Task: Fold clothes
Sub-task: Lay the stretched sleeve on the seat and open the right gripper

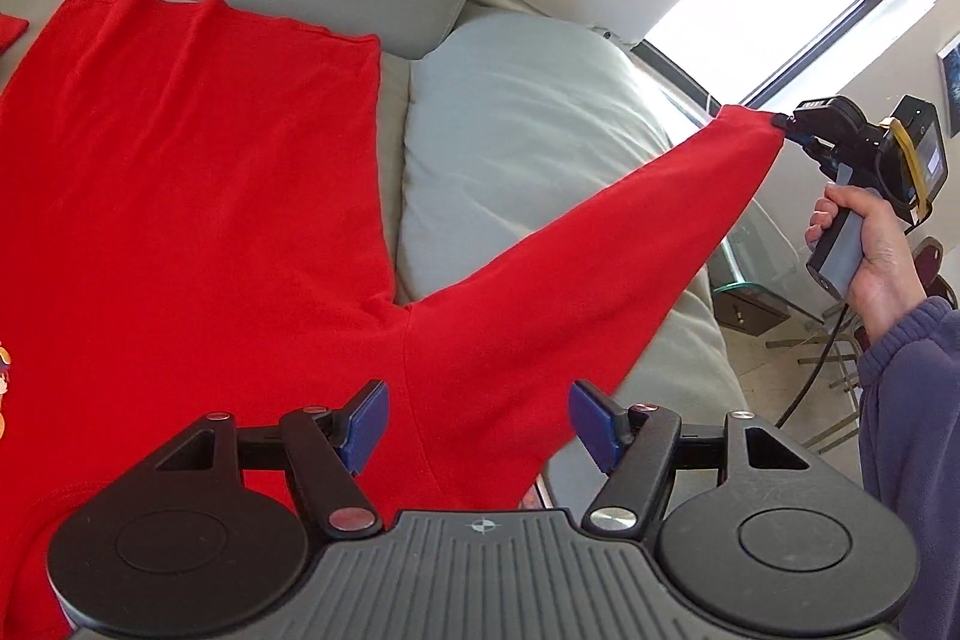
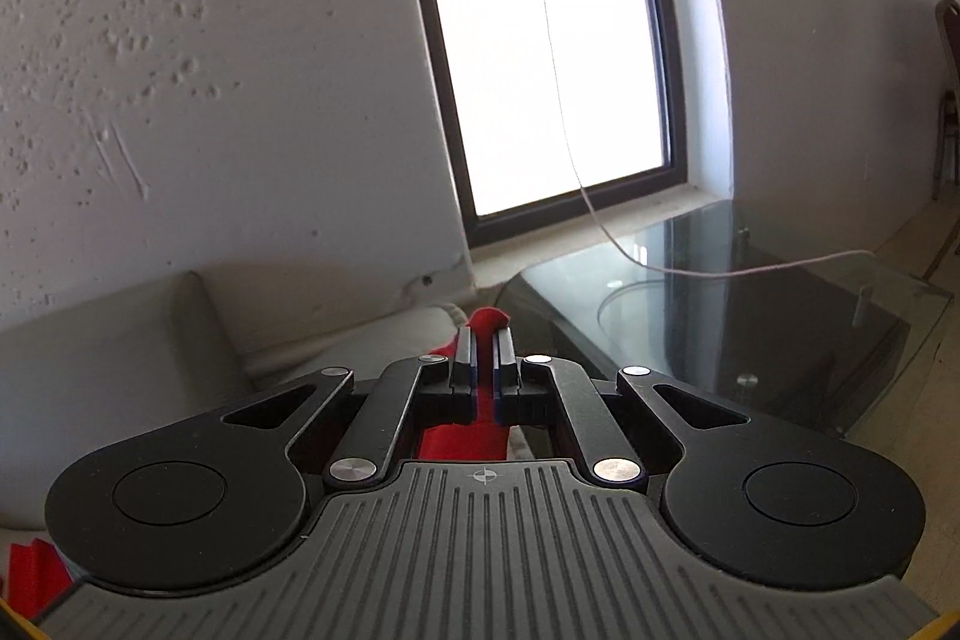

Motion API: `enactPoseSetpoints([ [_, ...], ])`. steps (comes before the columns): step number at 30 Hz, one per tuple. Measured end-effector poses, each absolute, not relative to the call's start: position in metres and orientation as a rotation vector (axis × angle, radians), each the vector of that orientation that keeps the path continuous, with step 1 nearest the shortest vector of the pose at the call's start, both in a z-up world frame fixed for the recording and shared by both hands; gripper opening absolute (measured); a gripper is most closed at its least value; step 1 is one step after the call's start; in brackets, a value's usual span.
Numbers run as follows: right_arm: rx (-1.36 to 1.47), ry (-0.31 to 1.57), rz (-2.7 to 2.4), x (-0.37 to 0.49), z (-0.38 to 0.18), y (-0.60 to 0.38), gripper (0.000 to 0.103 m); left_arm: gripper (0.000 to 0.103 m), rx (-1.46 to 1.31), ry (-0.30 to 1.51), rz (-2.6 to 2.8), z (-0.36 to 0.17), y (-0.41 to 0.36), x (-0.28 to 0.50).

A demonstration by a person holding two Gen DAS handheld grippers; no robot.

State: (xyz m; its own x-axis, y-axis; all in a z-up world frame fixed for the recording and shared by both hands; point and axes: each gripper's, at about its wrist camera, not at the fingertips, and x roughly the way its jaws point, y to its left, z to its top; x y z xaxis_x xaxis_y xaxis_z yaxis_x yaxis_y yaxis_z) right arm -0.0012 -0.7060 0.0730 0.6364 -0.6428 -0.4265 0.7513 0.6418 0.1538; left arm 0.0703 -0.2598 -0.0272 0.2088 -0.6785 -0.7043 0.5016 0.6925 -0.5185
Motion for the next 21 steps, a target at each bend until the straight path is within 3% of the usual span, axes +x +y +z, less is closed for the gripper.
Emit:
enactPoseSetpoints([
  [6, 0.394, 0.473, -0.867, 0.019, 0.006, -0.748, 0.004, 0.064, -0.186, 1.136, -0.798, -0.048, -0.275, 0.085],
  [9, 0.486, 0.531, -0.921, 0.017, -0.021, -0.767, 0.019, 0.064, -0.174, 1.145, -0.809, -0.049, -0.278, 0.086],
  [10, 0.543, 0.542, -0.950, 0.012, -0.026, -0.773, 0.043, 0.064, -0.175, 1.140, -0.813, -0.047, -0.275, 0.085],
  [11, 0.589, 0.527, -0.973, 0.004, -0.025, -0.774, 0.059, 0.064, -0.176, 1.135, -0.817, -0.044, -0.272, 0.084],
  [18, 0.686, 0.383, -0.947, -0.049, 0.051, -0.724, 0.065, 0.064, -0.174, 1.069, -0.799, -0.019, -0.222, 0.068],
  [21, 0.670, 0.325, -0.839, -0.068, 0.092, -0.674, 0.087, 0.066, -0.159, 1.035, -0.767, -0.010, -0.185, 0.055],
])
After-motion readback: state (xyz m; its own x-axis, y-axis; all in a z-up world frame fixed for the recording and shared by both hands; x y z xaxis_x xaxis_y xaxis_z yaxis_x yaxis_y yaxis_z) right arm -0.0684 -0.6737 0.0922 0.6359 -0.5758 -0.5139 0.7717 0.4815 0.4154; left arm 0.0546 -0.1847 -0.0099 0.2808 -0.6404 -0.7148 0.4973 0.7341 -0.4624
